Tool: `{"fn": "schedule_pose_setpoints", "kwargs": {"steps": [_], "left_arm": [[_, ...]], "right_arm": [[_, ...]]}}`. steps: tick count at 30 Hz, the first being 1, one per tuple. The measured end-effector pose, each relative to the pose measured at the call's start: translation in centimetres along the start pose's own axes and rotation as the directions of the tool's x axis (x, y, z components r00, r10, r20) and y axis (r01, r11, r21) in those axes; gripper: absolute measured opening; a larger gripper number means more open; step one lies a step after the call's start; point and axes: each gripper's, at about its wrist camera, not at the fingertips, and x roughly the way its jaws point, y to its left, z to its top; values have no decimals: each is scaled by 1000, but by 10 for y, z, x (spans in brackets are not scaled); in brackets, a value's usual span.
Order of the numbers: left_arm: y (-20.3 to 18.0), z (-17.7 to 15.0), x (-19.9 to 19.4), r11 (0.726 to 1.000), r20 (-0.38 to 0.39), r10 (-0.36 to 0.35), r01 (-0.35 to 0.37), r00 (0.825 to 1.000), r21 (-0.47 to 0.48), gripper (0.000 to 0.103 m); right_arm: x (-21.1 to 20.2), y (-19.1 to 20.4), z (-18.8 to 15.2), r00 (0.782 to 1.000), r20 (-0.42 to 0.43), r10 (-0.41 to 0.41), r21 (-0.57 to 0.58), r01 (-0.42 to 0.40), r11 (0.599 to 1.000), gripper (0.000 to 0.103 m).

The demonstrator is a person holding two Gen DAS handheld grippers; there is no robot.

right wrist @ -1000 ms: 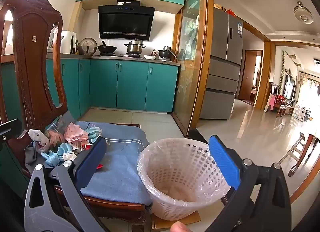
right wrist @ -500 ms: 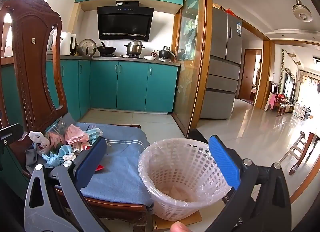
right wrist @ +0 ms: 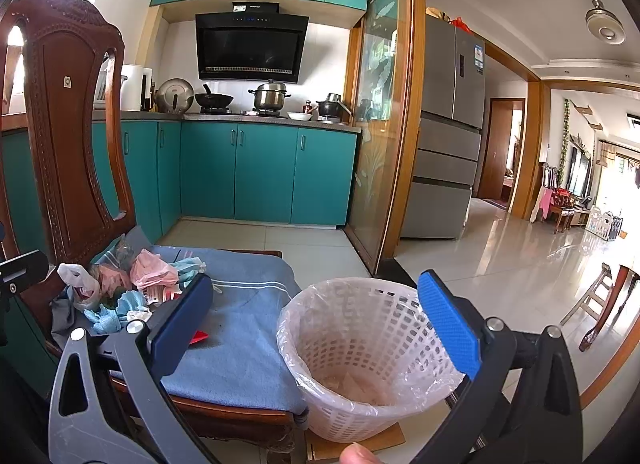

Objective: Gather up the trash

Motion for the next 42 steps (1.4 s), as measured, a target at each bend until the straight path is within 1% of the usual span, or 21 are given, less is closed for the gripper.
{"fn": "schedule_pose_setpoints", "kwargs": {"steps": [31, 42], "left_arm": [[2, 0, 3, 1000, -12, -1, 1, 1000, -5, 100], [-1, -6, 5, 1000, -15, -2, 2, 1000, 6, 100]], "right_arm": [[0, 0, 1, 1000, 7, -1, -1, 1, 1000, 100], [-1, 0, 1, 1000, 8, -1, -3, 1, 1000, 100]]}}
